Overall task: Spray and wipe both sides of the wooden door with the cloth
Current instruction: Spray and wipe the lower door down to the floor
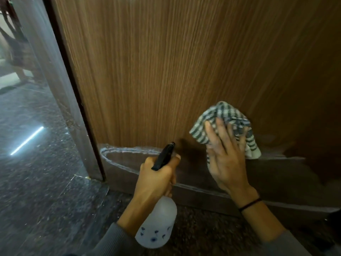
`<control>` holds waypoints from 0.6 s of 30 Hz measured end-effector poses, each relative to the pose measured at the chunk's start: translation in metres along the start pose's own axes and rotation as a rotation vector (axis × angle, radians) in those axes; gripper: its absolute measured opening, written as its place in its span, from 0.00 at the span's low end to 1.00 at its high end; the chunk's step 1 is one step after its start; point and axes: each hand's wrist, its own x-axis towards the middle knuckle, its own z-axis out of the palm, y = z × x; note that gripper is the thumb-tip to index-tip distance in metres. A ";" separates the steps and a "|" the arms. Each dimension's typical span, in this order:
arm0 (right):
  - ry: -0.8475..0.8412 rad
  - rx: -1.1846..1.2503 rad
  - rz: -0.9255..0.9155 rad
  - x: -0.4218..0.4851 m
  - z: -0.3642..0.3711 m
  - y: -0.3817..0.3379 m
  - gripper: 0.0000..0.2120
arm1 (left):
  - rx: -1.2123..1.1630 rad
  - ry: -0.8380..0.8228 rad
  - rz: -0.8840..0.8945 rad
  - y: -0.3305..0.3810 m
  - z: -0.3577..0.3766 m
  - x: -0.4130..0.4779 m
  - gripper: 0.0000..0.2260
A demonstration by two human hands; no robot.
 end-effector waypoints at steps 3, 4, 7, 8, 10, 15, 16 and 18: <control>-0.076 -0.113 -0.165 0.003 0.027 -0.022 0.29 | -0.009 0.048 0.119 0.004 -0.003 0.001 0.19; -0.106 -0.118 -0.226 0.001 0.038 -0.028 0.30 | -0.006 0.073 0.145 0.005 -0.003 0.001 0.19; -0.133 -0.118 -0.373 -0.012 0.060 -0.026 0.30 | 0.019 0.119 0.178 0.006 0.002 0.006 0.19; -0.149 -0.136 -0.403 -0.018 0.062 -0.020 0.30 | 0.026 0.117 0.183 0.006 0.004 0.007 0.18; -0.194 -0.212 -0.429 -0.038 0.054 0.003 0.33 | 0.027 0.095 0.178 0.006 0.010 0.009 0.18; -0.163 -0.410 -0.064 -0.096 0.010 0.071 0.29 | 0.021 0.010 0.163 0.006 0.022 0.009 0.18; -0.158 -0.414 0.020 -0.101 0.009 0.069 0.29 | 0.022 -0.001 0.165 0.006 0.024 0.009 0.18; -0.148 -0.367 0.161 -0.100 0.017 0.048 0.28 | 0.013 -0.010 0.165 0.006 0.025 0.009 0.17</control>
